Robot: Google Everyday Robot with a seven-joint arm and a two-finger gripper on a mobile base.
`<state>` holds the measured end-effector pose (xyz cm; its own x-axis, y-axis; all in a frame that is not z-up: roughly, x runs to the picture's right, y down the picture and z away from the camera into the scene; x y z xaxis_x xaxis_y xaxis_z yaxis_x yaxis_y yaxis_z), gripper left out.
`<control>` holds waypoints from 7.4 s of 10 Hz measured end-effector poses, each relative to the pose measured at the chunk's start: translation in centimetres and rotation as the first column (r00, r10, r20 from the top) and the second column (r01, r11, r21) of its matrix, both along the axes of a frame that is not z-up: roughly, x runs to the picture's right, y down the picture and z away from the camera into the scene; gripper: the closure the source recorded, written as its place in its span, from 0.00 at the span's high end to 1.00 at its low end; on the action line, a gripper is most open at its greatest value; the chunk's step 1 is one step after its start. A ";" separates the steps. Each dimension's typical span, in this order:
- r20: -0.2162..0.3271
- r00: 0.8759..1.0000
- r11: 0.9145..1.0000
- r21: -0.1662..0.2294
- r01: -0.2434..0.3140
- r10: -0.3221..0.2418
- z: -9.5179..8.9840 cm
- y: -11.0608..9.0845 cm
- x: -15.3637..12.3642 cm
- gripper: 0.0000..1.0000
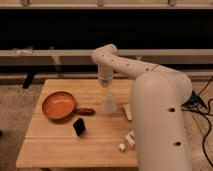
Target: Place the ceramic cup over the eraser
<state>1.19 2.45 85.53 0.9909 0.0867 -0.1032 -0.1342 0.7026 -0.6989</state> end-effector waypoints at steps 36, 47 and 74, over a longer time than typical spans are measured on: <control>0.315 0.889 0.934 0.240 0.265 -0.333 -19.5 1.8 -6.4 0.00; 0.498 0.671 0.835 0.304 0.458 -0.549 -22.1 7.9 -12.7 0.00; 0.494 0.621 0.793 0.375 0.480 -0.609 -15.2 5.0 -15.9 0.80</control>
<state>-14.69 7.41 70.28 0.7206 -0.5350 0.4410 0.6871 0.6360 -0.3512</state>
